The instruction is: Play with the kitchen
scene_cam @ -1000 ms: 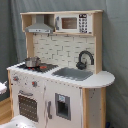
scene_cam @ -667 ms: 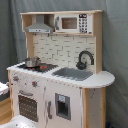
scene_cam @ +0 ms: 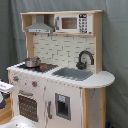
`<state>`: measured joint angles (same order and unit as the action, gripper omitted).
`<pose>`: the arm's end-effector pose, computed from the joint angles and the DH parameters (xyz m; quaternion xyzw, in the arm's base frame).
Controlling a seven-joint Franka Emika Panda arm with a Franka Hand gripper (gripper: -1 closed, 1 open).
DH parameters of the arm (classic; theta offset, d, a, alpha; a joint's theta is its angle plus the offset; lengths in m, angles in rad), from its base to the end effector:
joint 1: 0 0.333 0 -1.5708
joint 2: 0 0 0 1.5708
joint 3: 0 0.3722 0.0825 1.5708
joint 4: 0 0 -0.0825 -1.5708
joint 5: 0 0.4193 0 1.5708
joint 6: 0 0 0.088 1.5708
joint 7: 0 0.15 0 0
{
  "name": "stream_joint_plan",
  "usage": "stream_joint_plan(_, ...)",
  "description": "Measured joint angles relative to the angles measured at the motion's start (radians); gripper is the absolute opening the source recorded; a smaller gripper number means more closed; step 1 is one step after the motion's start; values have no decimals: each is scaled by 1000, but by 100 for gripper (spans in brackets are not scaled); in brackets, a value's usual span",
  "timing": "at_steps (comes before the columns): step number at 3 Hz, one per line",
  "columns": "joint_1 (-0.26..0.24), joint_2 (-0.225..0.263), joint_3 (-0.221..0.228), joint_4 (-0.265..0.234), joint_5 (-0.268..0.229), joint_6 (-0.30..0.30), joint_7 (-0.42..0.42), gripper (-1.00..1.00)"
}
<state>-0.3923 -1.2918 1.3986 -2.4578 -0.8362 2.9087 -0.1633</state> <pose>0.2282 0.4914 0.3844 0.2695 0.6502 0.3258 0.6312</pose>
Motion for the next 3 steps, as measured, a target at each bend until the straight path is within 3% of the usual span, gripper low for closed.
stream_joint_plan(2,-19,0,-76,-101,-1,115,-117,100)
stream_joint_plan(3,-65,0,-78,-144,-1,210,-135,100)
